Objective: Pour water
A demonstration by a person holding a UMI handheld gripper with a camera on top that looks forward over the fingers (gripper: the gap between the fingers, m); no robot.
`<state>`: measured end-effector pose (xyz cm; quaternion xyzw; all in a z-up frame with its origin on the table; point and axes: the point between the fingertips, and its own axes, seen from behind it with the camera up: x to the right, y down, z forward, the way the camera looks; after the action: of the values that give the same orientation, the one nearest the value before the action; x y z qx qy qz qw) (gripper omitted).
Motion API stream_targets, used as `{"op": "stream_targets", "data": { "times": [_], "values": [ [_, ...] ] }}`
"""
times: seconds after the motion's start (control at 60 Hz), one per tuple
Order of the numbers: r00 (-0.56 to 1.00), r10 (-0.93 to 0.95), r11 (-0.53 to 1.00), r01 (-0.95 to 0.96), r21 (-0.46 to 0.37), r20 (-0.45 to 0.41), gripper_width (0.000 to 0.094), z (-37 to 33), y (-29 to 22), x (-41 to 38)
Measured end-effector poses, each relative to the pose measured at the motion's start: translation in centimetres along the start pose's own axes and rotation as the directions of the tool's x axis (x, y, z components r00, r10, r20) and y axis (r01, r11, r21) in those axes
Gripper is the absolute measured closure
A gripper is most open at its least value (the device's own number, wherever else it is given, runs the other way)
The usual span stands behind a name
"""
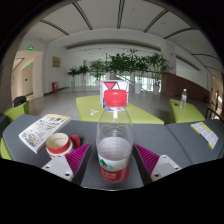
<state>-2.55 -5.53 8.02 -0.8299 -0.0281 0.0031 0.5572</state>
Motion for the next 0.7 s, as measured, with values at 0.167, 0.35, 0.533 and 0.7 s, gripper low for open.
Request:
{"op": "stream_targets", "data": {
  "times": [0.167, 0.35, 0.533, 0.7],
  "values": [
    [0.999, -0.002, 1.0, 0.001, -0.029, -0.041, 0.0086, -4.3, -0.2, 0.4],
    [0.999, -0.013, 0.999, 0.011, -0.037, -0.05, 0.0075, -12.8, -0.7, -1.0],
    [0.996, 0.007, 1.0, -0.008, -0.018, -0.091, 0.0081, -23.8, -1.2, -2.1],
    [0.994, 0.04, 0.999, -0.041, -0.005, -0.098, 0.0087, -33.4, -0.6, -4.5]
  ]
}}
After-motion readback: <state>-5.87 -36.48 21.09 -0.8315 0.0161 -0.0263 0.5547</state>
